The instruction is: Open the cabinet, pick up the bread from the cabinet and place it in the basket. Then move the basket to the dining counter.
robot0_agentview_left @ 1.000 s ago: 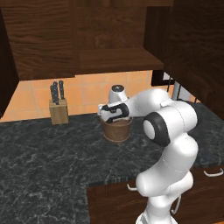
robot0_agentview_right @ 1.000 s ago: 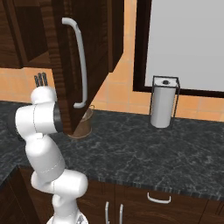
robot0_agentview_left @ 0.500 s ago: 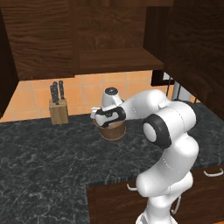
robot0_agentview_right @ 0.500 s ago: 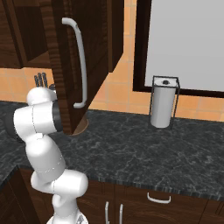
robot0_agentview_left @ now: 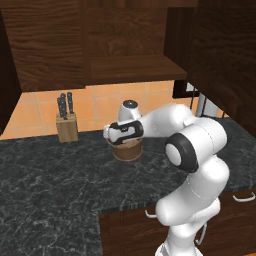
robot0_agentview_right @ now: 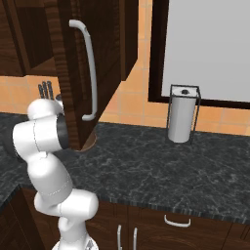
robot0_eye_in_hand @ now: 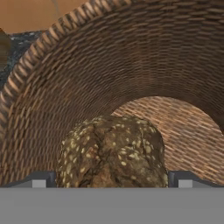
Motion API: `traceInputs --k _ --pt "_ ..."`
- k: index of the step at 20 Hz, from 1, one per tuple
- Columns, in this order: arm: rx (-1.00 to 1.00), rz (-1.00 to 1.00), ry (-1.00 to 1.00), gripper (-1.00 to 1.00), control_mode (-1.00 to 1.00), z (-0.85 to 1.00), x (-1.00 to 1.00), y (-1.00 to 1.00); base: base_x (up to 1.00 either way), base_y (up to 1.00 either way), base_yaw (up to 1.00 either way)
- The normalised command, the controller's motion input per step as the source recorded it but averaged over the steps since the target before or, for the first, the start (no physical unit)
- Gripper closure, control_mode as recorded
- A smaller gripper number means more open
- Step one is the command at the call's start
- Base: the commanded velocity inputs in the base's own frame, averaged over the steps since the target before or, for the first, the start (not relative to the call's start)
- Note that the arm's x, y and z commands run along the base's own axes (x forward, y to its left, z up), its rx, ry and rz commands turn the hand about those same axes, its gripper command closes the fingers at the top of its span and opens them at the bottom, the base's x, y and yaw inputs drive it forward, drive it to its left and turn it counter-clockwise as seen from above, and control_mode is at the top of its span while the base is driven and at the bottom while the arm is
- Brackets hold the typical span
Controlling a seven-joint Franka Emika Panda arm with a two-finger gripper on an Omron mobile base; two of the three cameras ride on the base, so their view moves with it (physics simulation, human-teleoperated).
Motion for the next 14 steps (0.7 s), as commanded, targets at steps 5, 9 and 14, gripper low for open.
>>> traceInputs --k 5,9,14 --pt "0.01 0.15 0.06 -1.00 -1.00 0.02 -0.39 -0.02 0.00 0.00 0.00" --pt "0.00 0.11 0.13 -1.00 -1.00 0.05 -0.40 -0.06 0.00 0.00 0.00" --pt "0.01 0.07 0.10 -1.00 -1.00 0.00 0.05 -0.03 0.00 0.00 0.00"
